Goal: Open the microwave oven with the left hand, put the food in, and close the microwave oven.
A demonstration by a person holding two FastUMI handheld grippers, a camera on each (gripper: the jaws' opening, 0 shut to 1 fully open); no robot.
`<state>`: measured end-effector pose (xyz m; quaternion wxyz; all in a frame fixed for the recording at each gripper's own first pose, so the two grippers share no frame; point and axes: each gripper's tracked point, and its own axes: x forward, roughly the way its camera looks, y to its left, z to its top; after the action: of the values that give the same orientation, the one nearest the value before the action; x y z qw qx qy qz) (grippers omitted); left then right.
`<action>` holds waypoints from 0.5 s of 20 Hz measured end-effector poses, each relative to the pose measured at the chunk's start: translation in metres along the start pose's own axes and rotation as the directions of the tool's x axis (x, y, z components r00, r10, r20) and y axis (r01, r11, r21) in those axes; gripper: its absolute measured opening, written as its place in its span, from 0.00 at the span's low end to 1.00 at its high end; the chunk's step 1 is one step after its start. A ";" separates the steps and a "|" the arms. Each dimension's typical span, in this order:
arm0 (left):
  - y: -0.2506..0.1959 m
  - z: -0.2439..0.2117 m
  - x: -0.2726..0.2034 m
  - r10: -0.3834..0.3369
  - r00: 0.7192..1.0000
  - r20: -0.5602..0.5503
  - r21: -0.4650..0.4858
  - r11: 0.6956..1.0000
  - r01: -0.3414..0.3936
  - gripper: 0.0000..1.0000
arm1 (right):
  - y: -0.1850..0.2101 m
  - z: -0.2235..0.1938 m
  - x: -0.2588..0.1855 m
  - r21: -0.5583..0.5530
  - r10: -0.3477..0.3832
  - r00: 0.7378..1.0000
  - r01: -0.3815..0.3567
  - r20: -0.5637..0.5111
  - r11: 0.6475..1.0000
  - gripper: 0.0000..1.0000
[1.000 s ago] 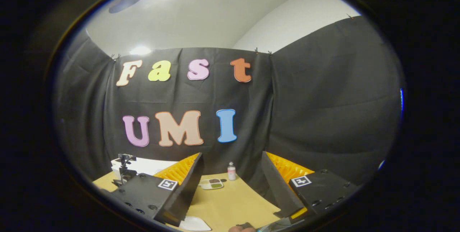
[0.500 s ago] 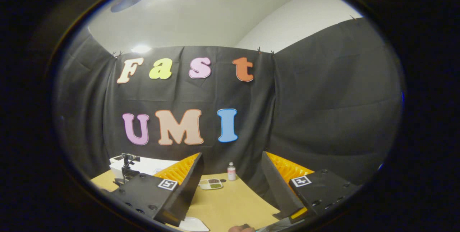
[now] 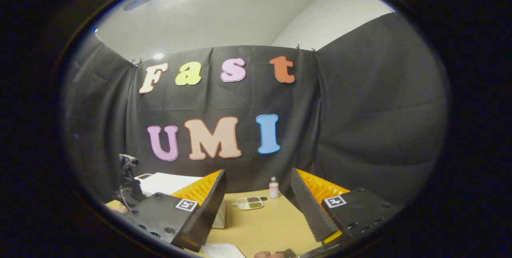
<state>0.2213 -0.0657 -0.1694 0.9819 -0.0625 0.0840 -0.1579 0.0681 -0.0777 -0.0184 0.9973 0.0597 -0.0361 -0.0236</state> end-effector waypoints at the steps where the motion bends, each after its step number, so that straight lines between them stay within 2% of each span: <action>1: 0.004 0.016 -0.012 0.007 1.000 0.025 0.006 1.000 -0.007 0.02 | 0.007 -0.003 0.003 0.004 0.016 1.000 -0.016 -0.006 1.000 0.89; 3: 0.009 0.043 -0.036 0.021 0.998 0.067 0.005 1.000 -0.021 0.20 | 0.022 -0.011 0.013 0.015 0.051 0.999 -0.051 -0.017 0.999 0.90; 5: 0.023 0.076 -0.059 0.080 0.988 0.135 0.020 0.996 -0.084 0.66 | 0.033 -0.015 0.019 0.028 0.079 0.997 -0.079 -0.024 0.997 0.90; 6: 0.034 0.088 -0.078 0.134 0.973 0.188 0.022 0.990 -0.140 0.91 | 0.035 -0.016 0.021 0.035 0.088 0.996 -0.087 -0.030 0.996 0.89; 7: 0.042 0.115 -0.087 0.169 0.957 0.235 0.028 0.983 -0.181 0.99 | 0.040 -0.017 0.021 0.043 0.098 0.995 -0.096 -0.037 0.994 0.89; 8: 0.044 0.133 -0.101 0.173 0.946 0.274 0.046 0.980 -0.193 0.94 | 0.044 -0.018 0.021 0.050 0.107 0.993 -0.105 -0.041 0.993 0.90; 10: 0.040 0.152 -0.123 0.177 0.937 0.300 0.085 0.974 -0.211 0.96 | 0.049 -0.018 0.025 0.055 0.116 0.992 -0.114 -0.044 0.992 0.90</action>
<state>0.1463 0.0262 -0.0091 0.9963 -0.0194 -0.0648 -0.0537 0.0960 -0.0281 -0.0289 0.9957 0.0840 -0.0165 0.0362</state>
